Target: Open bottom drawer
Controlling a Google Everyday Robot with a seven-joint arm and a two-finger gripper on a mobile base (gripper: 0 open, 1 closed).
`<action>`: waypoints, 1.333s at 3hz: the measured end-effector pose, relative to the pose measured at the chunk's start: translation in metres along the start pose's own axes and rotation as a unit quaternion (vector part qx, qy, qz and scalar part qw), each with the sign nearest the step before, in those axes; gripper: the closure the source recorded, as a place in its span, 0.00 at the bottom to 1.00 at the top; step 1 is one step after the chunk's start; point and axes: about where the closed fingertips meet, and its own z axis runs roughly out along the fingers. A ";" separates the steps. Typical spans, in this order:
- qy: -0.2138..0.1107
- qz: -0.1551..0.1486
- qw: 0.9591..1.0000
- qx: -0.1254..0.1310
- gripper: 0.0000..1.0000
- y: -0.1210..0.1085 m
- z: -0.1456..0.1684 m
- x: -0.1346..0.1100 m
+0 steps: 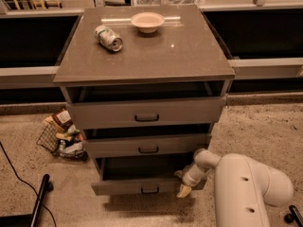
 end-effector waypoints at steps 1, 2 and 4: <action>0.005 0.011 1.000 -0.024 0.65 0.024 0.001 -0.006; -0.001 0.021 0.999 -0.047 0.89 0.044 0.005 -0.009; -0.008 0.026 0.998 -0.064 0.83 0.060 0.008 -0.013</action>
Offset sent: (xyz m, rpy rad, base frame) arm -0.0683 0.0066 0.0058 -0.0033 0.1621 0.0113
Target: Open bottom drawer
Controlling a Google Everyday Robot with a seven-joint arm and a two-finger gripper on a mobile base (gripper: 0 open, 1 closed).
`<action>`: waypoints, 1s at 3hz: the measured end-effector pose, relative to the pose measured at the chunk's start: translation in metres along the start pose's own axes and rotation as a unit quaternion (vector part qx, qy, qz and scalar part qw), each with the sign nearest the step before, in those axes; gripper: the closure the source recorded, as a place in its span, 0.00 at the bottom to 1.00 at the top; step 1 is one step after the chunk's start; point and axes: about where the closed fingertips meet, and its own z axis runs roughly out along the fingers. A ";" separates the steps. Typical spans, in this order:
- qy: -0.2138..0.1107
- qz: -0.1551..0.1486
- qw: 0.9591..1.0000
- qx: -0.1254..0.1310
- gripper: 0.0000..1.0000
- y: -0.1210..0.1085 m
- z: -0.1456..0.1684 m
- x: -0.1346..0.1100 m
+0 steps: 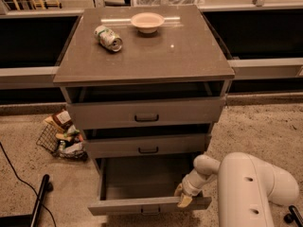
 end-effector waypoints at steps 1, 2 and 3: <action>0.000 0.000 1.000 0.000 0.59 0.000 0.000 0.000; 0.000 0.000 1.000 0.000 0.35 0.000 0.000 0.000; 0.009 -0.014 1.000 0.002 0.12 0.008 -0.012 -0.005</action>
Offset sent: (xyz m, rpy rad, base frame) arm 0.0000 0.0000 0.0000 0.0000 0.0000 0.0000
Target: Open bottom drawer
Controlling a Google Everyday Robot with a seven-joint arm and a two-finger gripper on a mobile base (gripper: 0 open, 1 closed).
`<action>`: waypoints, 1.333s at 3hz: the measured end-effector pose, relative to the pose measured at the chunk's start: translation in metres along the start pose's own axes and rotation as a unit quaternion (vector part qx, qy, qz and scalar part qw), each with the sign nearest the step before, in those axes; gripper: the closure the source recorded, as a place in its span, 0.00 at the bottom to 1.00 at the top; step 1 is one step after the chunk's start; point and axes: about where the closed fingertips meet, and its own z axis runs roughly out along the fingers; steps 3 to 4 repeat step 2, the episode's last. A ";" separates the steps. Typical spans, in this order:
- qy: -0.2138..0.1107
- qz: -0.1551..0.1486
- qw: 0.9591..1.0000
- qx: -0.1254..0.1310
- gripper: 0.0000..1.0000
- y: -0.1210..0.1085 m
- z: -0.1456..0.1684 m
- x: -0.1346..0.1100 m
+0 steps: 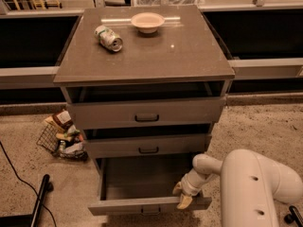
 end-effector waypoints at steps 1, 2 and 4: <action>0.020 -0.021 1.000 0.012 0.00 0.019 -0.026 -0.009; 0.032 -0.037 0.999 0.018 0.00 0.031 -0.043 -0.014; 0.032 -0.037 0.999 0.018 0.00 0.031 -0.043 -0.014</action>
Offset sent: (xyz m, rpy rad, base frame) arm -0.0273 -0.0207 0.0765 -0.0676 -0.1190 0.0852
